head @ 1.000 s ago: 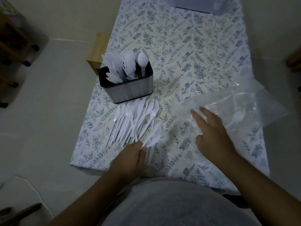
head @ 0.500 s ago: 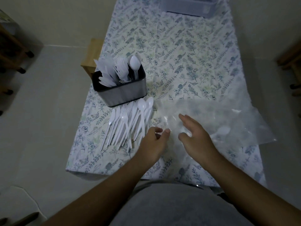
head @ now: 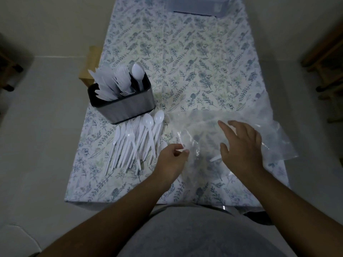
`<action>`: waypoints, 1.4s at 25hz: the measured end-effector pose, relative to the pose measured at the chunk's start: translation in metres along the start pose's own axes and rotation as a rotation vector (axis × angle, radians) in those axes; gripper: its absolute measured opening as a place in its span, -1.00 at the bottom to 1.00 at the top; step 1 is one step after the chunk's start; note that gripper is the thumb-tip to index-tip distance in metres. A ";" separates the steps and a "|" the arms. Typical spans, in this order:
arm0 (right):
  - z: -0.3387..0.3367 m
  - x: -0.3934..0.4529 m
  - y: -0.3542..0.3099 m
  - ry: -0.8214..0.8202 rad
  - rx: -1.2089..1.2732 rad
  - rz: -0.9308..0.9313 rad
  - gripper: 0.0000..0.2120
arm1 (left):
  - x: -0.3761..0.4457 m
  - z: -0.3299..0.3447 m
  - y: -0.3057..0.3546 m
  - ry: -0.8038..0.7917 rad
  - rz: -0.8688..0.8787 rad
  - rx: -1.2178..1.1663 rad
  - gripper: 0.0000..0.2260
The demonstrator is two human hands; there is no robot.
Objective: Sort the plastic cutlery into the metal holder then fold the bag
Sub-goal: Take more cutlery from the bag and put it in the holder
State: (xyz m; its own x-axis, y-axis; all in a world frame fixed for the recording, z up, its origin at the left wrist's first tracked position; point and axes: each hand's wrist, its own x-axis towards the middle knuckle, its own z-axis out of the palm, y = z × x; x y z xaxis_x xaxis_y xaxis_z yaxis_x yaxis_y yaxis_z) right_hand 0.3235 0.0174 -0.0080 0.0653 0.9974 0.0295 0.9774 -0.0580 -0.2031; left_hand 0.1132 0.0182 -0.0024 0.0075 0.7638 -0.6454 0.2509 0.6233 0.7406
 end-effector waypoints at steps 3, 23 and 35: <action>0.005 -0.005 0.000 -0.087 0.077 -0.065 -0.42 | 0.002 0.003 0.002 0.015 -0.051 -0.147 -0.84; -0.038 -0.011 -0.028 0.343 0.044 -0.311 -0.62 | 0.010 0.008 -0.022 -0.003 -0.077 -0.143 -0.68; -0.025 -0.023 -0.025 0.109 0.172 -0.016 -0.48 | -0.005 -0.001 -0.021 0.074 0.242 0.087 -0.84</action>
State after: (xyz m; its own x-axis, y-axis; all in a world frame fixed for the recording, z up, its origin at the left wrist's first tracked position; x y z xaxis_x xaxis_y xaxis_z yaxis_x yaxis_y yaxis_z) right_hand 0.3021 -0.0047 0.0205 0.0809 0.9871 0.1383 0.9303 -0.0249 -0.3660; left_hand 0.1072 0.0010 -0.0145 0.0071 0.9012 -0.4334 0.3327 0.4066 0.8509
